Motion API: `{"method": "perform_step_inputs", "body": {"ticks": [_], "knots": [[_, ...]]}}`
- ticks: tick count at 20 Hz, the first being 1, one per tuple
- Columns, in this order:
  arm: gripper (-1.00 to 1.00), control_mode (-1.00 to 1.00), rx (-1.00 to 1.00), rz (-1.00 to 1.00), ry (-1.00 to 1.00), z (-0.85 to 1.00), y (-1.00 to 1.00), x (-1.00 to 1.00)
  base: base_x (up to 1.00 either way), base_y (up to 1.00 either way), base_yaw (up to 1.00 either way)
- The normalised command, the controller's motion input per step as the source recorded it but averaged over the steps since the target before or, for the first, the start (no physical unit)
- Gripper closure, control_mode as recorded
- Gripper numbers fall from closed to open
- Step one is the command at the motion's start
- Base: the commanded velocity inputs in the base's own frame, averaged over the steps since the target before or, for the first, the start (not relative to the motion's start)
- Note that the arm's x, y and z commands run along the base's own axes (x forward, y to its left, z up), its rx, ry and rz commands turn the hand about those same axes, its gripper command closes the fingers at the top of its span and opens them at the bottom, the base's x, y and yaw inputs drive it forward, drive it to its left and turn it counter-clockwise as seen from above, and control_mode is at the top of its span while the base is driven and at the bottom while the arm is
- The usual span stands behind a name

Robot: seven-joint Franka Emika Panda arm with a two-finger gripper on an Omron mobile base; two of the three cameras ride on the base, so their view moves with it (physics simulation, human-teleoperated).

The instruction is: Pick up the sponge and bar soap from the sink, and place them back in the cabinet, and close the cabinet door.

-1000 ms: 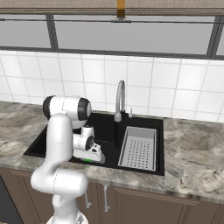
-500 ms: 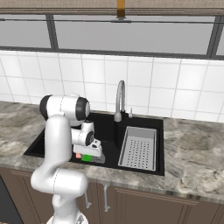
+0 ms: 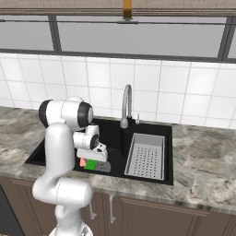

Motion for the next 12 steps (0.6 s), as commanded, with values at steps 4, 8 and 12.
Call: {"method": "perform_step_inputs", "body": {"ticks": [4, 8, 12], "knots": [[1.00, -1.00, 0.00, 0.00, 0.00, 0.14, 0.00, 0.01, 0.00, 0.00, 0.00], [1.00, -1.00, 0.00, 0.00, 0.00, 0.18, 0.00, 0.00, 0.00, 0.00, 0.00], [1.00, -1.00, 0.00, 0.00, 0.00, 0.24, 0.00, 0.00, 0.00, 0.00, 0.00]]}}
